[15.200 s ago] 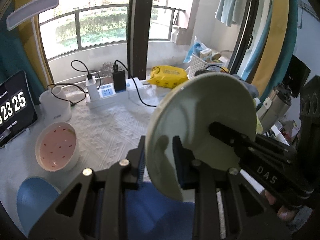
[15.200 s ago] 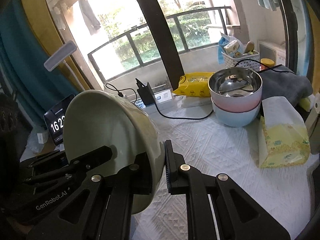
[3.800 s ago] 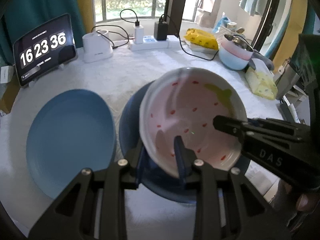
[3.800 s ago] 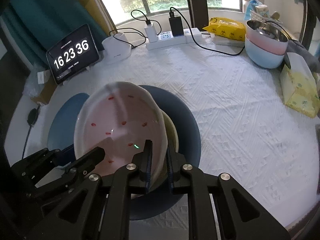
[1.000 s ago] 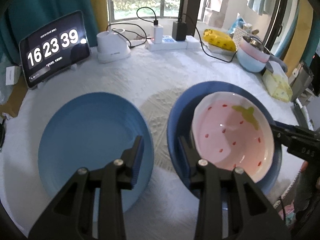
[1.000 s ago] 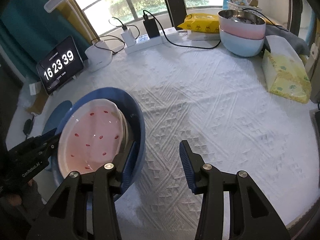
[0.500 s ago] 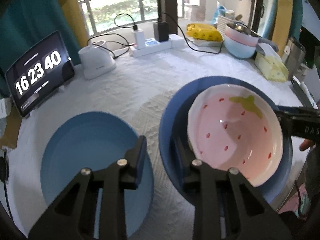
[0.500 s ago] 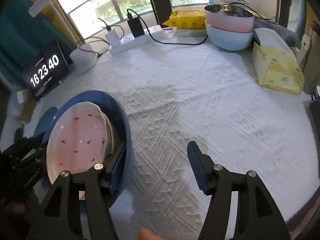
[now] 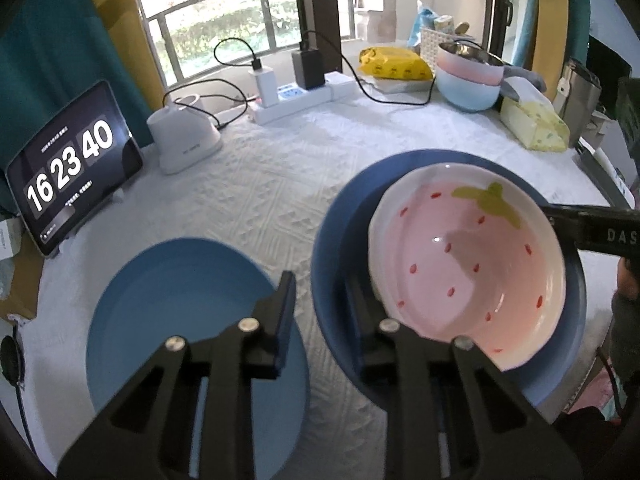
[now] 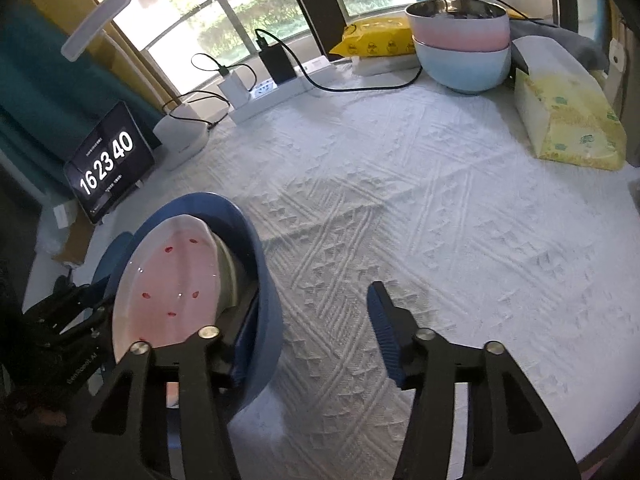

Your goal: Organize plates and bowls

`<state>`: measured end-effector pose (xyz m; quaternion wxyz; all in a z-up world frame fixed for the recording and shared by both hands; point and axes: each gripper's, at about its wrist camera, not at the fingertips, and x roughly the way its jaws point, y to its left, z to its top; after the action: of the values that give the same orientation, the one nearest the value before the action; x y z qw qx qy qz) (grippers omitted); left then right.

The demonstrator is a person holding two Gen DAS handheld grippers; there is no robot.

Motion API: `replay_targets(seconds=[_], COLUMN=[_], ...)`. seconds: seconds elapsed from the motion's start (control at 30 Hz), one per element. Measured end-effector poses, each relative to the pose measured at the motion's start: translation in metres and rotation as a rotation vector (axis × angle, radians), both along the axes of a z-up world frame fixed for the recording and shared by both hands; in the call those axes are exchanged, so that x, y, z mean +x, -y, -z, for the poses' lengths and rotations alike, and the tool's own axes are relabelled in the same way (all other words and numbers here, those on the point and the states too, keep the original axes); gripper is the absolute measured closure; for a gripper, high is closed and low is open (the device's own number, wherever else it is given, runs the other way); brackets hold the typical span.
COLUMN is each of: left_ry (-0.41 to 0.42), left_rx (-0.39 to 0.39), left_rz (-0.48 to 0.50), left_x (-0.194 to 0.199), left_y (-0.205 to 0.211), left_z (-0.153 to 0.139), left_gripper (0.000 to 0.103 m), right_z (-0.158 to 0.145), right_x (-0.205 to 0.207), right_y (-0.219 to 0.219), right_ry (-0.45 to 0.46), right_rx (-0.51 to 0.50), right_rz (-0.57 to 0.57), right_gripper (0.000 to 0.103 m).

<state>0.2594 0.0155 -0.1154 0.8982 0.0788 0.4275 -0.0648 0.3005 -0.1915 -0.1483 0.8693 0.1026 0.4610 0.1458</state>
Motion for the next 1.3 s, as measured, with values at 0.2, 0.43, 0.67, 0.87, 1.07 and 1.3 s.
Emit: replay_targets(seconds=[0.2, 0.43, 0.67, 0.87, 1.07, 1.3], left_ry=[0.022, 0.043, 0.054, 0.048, 0.041, 0.049], left_rx=[0.014, 0.005, -0.010, -0.018, -0.028, -0.043], left_rz=[0.000, -0.006, -0.016, -0.031, -0.028, -0.031], left_x=[-0.004, -0.007, -0.009, -0.008, -0.009, -0.005], left_y=[0.005, 0.006, 0.007, 0.008, 0.012, 0.013], left_z=[0.000, 0.000, -0.004, -0.005, -0.005, -0.003], left_gripper=[0.089, 0.090, 0.091, 0.093, 0.093, 0.093], right_z=[-0.004, -0.007, -0.007, -0.008, -0.008, -0.007], right_x=[-0.005, -0.007, -0.009, -0.012, -0.013, -0.014], right_y=[-0.012, -0.020, -0.018, -0.017, -0.011, -0.006], right_ry=[0.047, 0.069, 0.054, 0.055, 0.044, 0.052], right_rx=[-0.020, -0.030, -0.012, -0.013, -0.007, -0.001], right_rz=[-0.019, -0.032, -0.002, 0.003, 0.009, 0.014], right_gripper=[0.078, 0.095, 0.095, 0.095, 0.095, 0.095])
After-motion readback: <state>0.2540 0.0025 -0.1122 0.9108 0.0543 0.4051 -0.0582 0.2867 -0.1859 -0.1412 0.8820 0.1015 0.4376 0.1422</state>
